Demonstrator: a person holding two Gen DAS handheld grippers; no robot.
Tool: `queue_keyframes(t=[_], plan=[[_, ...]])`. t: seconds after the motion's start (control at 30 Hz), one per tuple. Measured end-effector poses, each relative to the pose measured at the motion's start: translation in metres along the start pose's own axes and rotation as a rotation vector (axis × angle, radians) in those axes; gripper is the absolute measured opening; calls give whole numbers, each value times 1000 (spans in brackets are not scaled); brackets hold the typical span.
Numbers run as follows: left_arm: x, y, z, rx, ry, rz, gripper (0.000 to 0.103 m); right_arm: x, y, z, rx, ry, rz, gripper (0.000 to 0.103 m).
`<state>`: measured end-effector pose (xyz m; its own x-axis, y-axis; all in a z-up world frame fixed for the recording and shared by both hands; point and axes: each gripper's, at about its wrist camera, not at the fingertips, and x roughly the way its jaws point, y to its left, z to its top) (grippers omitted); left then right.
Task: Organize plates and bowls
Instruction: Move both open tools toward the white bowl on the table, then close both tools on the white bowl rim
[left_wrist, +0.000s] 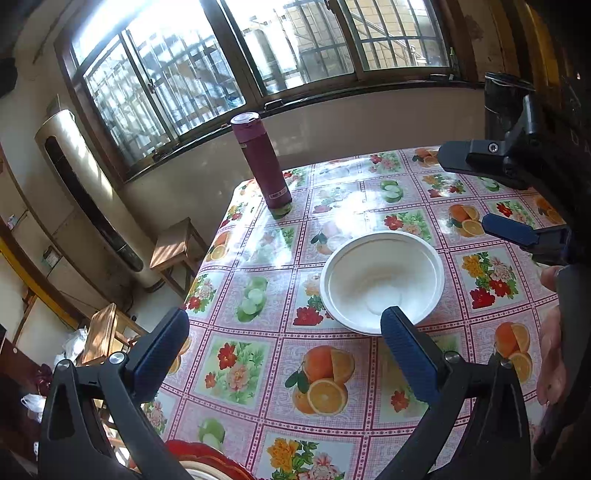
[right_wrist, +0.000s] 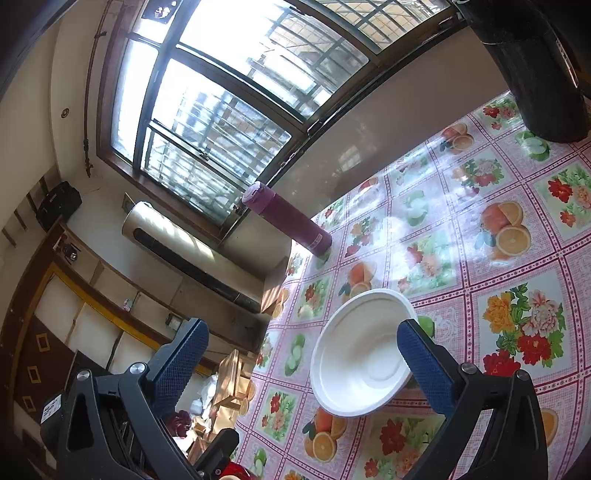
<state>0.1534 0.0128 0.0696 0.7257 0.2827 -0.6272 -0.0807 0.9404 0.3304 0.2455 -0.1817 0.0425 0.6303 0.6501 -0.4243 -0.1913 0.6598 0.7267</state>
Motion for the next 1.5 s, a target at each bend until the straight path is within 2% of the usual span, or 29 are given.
queue_keyframes(t=[0.27, 0.43, 1.5], plan=[[22, -6, 6, 44, 23, 47, 103, 16, -23, 1, 29, 44, -63, 103], [28, -2, 4, 40, 40, 62, 103, 22, -27, -2, 38, 64, -71, 103], [58, -10, 7, 62, 96, 81, 103, 45, -45, -10, 96, 133, -109, 103]])
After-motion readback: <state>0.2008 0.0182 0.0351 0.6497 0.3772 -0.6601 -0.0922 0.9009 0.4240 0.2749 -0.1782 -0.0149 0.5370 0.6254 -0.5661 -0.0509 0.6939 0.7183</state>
